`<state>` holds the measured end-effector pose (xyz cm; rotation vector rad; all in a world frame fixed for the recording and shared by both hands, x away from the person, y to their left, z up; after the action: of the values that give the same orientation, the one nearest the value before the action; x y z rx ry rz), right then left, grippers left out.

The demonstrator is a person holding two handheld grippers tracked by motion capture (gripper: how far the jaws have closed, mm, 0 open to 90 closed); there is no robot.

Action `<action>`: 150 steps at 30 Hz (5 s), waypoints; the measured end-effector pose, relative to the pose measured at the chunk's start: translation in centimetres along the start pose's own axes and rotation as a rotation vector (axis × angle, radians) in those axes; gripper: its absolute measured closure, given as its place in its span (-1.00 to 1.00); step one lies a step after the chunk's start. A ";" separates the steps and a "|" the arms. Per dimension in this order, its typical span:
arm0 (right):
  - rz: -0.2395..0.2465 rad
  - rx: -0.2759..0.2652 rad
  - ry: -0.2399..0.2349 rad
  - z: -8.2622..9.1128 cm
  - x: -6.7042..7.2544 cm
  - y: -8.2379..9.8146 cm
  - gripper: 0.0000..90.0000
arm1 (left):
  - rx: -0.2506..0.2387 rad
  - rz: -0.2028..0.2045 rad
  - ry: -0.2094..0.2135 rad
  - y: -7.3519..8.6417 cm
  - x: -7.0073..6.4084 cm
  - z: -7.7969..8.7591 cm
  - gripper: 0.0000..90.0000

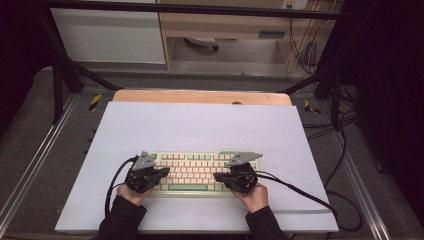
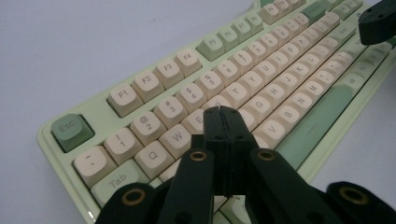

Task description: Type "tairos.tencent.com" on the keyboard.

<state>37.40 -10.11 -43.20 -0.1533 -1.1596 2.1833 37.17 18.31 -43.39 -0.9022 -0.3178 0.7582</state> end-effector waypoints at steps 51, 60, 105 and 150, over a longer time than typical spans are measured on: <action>0.055 0.069 -0.027 -6.0 3.3 -1.8 1.00 | -0.001 0.024 -0.006 1.6 1.0 1.2 1.00; 0.061 0.077 -0.033 -6.2 3.4 -1.6 1.00 | -0.001 0.023 -0.007 1.6 1.1 1.2 1.00; 0.010 0.014 0.028 -0.2 0.1 -0.1 1.00 | 0.010 -0.018 0.034 0.6 -1.1 -0.1 1.00; -0.002 0.016 0.024 -0.1 -0.3 0.4 1.00 | 0.024 -0.051 0.046 0.5 -2.0 -1.0 1.00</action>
<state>37.44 -10.36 -43.61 -0.1705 -1.1282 2.1832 36.10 16.50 -44.24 -0.8847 -0.2894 0.6923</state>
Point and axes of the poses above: each handheld gripper's, and its own axes: z roughly backward along the jaws, y roughly out of its underside, x roughly to its left, the point moved 3 cm from there along -z, roughly forward along the jaws, and after that the axes turned 1 degree about -x, right-handed, at the moved point
